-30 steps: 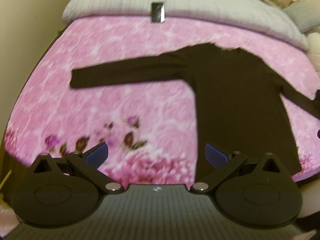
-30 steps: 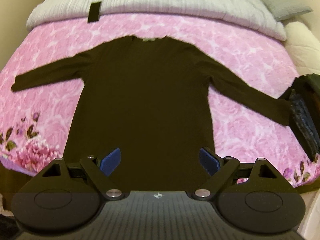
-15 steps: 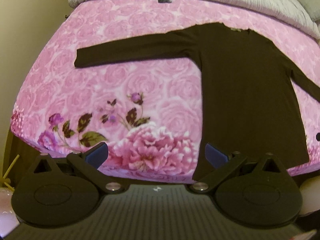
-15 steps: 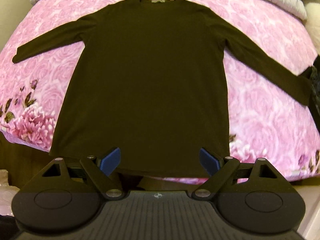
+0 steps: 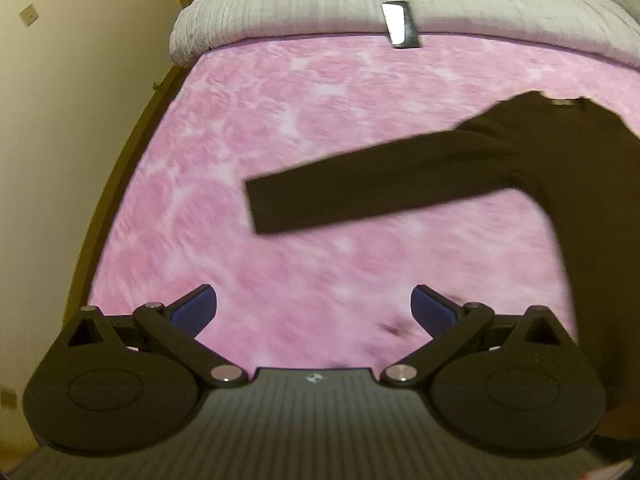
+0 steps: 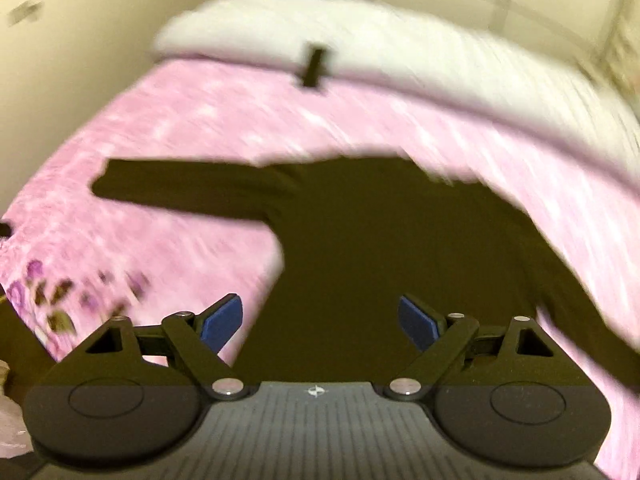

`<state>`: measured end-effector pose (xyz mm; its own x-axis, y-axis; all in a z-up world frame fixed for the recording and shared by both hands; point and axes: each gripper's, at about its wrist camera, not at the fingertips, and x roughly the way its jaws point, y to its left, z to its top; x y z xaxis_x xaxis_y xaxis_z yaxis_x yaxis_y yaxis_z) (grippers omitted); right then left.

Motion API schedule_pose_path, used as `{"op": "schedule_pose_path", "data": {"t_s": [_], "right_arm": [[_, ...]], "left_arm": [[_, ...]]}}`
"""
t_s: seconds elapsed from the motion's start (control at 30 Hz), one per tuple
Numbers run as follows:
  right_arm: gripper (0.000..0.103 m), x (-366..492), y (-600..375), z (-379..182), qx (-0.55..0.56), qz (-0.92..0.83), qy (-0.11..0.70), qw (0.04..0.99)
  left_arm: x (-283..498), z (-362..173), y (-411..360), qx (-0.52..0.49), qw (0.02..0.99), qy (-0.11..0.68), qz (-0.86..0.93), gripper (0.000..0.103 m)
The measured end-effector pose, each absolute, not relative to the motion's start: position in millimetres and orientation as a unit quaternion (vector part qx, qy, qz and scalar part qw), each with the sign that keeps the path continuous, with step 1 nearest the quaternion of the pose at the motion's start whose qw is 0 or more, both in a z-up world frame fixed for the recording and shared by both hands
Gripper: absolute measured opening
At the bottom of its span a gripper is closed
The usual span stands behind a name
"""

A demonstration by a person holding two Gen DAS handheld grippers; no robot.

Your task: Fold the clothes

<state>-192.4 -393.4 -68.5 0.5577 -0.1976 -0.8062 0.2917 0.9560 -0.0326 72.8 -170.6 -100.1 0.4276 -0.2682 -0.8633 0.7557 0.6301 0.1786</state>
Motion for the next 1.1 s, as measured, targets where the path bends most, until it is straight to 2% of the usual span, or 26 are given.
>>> {"op": "schedule_pose_path", "data": {"t_s": [0.03,0.1,0.13,0.2,0.23,0.37,0.53,0.63,0.7,0.73,0.77,0.8,0.83,1.03,1.1], "right_arm": [[0.082,-169.8,-378.2,-68.6,0.038,-0.126,0.438,0.889],[0.072,-115.4,-342.1,-82.8,-0.003,-0.093,0.419,0.903],[0.069,-88.4,-324.1,-94.4,-0.027,-0.075,0.415,0.906],[0.054,-32.7,-284.5,-127.4,-0.078,-0.035,0.412,0.907],[0.052,-4.6,-264.0,-145.7,-0.103,-0.014,0.411,0.906],[0.052,90.5,-193.1,-218.7,-0.186,0.057,0.404,0.894],[0.051,152.7,-133.0,-287.9,-0.281,0.099,0.394,0.869],[0.048,172.1,-118.1,-309.7,-0.317,0.1,0.389,0.859],[0.042,182.1,-114.0,-315.0,-0.321,0.109,0.388,0.857],[0.039,184.4,-112.7,-316.0,-0.327,0.115,0.387,0.855],[0.026,186.8,-112.1,-316.6,-0.33,0.121,0.389,0.851],[0.007,189.0,-113.7,-315.2,-0.326,0.125,0.394,0.85],[0.002,189.8,-117.6,-311.2,-0.313,0.125,0.398,0.853],[0.003,183.3,-141.8,-273.4,-0.231,0.121,0.385,0.885],[0.003,178.6,-146.9,-261.1,-0.223,0.124,0.377,0.89]], "left_arm": [[97.2,-109.3,-166.7,0.287,0.794,0.427,-0.324,0.102],[147.6,-127.9,-157.9,0.287,0.794,0.423,-0.329,0.102],[170.2,-136.3,-152.9,0.286,0.796,0.417,-0.334,0.102],[202.0,-152.1,-142.2,0.285,0.8,0.403,-0.34,0.102],[217.0,-160.1,-136.7,0.285,0.803,0.396,-0.342,0.102],[256.1,-190.9,-109.7,0.26,0.813,0.394,-0.342,0.102],[283.4,-221.4,-72.3,0.2,0.816,0.435,-0.325,0.102],[286.0,-228.3,-60.8,0.18,0.805,0.454,-0.336,0.102],[285.0,-230.8,-62.7,0.187,0.795,0.453,-0.357,0.102],[282.3,-231.0,-67.6,0.204,0.789,0.441,-0.376,0.102],[279.5,-231.3,-72.4,0.22,0.783,0.428,-0.394,0.102],[273.6,-232.2,-81.7,0.258,0.773,0.399,-0.421,0.102],[265.9,-235.1,-93.2,0.305,0.757,0.36,-0.452,0.102],[226.9,-262.8,-149.6,0.504,0.608,0.118,-0.602,0.1],[220.4,-273.5,-164.7,0.547,0.554,0.05,-0.626,0.092]]}}
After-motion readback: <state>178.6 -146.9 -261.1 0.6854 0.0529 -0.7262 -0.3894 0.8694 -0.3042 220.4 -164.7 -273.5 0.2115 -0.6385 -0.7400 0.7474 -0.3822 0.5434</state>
